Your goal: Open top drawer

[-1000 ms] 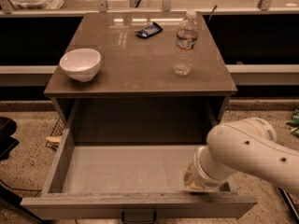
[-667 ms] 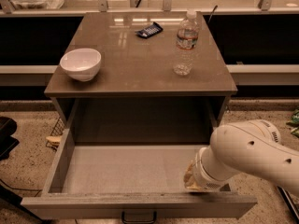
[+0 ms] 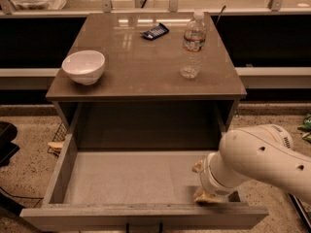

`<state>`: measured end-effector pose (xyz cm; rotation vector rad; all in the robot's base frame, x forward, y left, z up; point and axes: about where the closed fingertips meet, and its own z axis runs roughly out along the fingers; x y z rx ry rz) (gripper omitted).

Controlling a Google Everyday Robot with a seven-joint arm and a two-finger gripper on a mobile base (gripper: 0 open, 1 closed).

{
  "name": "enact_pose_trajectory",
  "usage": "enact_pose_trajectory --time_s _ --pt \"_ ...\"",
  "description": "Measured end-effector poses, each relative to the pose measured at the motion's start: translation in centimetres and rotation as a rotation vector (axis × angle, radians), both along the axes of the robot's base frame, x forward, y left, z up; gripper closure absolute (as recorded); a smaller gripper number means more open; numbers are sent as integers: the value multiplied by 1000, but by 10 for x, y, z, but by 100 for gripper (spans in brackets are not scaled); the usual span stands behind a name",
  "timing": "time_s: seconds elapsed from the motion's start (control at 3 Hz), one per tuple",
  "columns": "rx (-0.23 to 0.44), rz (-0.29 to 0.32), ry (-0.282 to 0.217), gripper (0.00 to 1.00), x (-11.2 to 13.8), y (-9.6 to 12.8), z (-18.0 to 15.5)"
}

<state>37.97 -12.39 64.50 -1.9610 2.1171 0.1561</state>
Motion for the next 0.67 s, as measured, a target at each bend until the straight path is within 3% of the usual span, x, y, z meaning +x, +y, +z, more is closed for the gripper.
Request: enact_pose_trajectory --time_s 0.33,0.67 --pt "-1 1 0 0 0 0 0" --pt "-1 1 0 0 0 0 0"
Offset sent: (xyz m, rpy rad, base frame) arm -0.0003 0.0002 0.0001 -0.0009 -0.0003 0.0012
